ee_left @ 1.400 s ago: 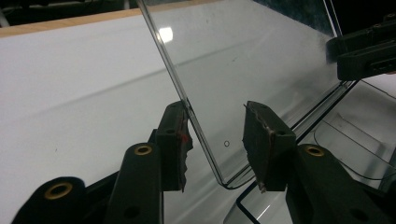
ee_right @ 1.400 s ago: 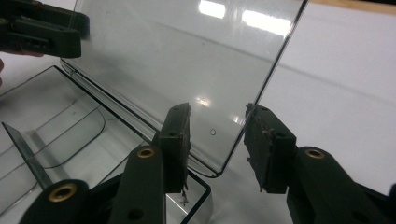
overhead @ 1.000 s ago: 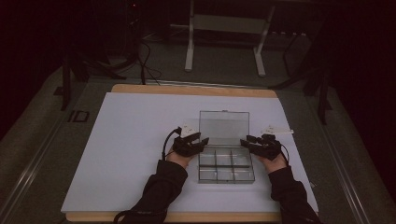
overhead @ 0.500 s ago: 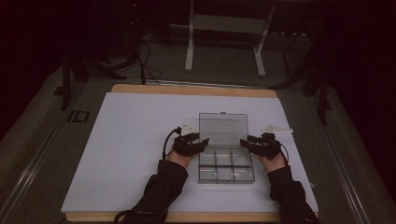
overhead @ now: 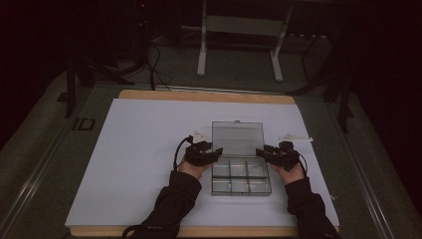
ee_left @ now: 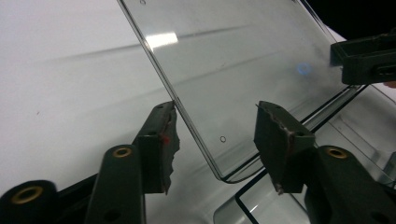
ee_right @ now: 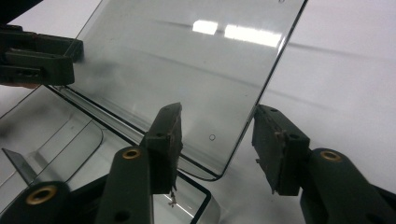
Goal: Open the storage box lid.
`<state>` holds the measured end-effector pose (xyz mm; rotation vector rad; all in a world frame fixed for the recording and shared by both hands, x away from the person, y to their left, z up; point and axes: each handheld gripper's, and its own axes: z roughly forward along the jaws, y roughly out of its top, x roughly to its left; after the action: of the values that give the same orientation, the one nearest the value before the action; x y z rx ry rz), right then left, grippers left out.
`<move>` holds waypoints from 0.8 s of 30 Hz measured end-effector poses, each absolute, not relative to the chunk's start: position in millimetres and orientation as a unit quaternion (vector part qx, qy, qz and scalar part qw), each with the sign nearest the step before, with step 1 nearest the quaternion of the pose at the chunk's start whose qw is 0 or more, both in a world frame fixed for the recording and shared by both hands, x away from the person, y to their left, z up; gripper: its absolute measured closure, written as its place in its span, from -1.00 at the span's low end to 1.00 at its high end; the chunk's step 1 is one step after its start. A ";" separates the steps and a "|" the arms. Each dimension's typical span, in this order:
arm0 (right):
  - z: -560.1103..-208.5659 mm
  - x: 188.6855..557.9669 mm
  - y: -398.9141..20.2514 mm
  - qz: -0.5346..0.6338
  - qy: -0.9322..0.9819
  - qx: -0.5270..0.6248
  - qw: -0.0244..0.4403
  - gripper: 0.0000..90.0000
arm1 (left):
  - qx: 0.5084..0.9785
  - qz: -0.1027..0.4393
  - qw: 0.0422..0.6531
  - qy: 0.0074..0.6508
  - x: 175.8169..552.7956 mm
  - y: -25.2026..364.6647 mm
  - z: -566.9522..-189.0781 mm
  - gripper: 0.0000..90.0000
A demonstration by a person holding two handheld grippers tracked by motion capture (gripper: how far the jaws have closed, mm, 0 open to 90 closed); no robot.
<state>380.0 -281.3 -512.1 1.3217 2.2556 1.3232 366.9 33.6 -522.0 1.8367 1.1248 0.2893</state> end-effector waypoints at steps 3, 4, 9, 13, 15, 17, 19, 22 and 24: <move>-512.6 380.0 -281.1 0.445 0.768 0.448 0.105 0.15 | 0.750 0.118 0.463 0.458 367.5 32.7 -523.5 0.12; -512.5 380.1 -280.8 0.444 0.769 0.447 0.106 0.15 | 0.750 0.119 0.462 0.458 368.0 32.5 -523.4 0.10; -511.4 380.7 -279.8 0.439 0.772 0.446 0.105 0.16 | 0.753 0.121 0.462 0.452 369.5 32.1 -524.1 0.09; -509.3 380.3 -278.6 0.433 0.779 0.439 0.117 0.10 | 0.763 0.134 0.456 0.438 369.7 32.7 -520.4 -0.04; -507.4 380.1 -278.3 0.428 0.783 0.434 0.122 0.04 | 0.766 0.126 0.460 0.431 369.5 32.2 -518.3 -0.27; -506.4 380.0 -278.0 0.426 0.785 0.433 0.125 -0.01 | 0.772 0.125 0.460 0.421 368.5 30.8 -516.3 -0.32; -503.9 379.9 -276.5 0.422 0.791 0.424 0.130 -0.17 | 0.779 0.124 0.456 0.413 367.2 28.1 -512.9 -0.62; -501.4 379.4 -274.8 0.425 0.792 0.417 0.133 -0.36 | 0.791 0.111 0.453 0.396 366.7 25.7 -509.9 -0.78; -500.5 379.0 -273.9 0.424 0.800 0.404 0.129 -0.52 | 0.797 0.103 0.450 0.390 365.5 23.8 -508.0 -0.93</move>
<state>379.0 -273.9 -500.5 1.1740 2.3267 1.2329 365.5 23.8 -508.0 1.9697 0.9646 0.2558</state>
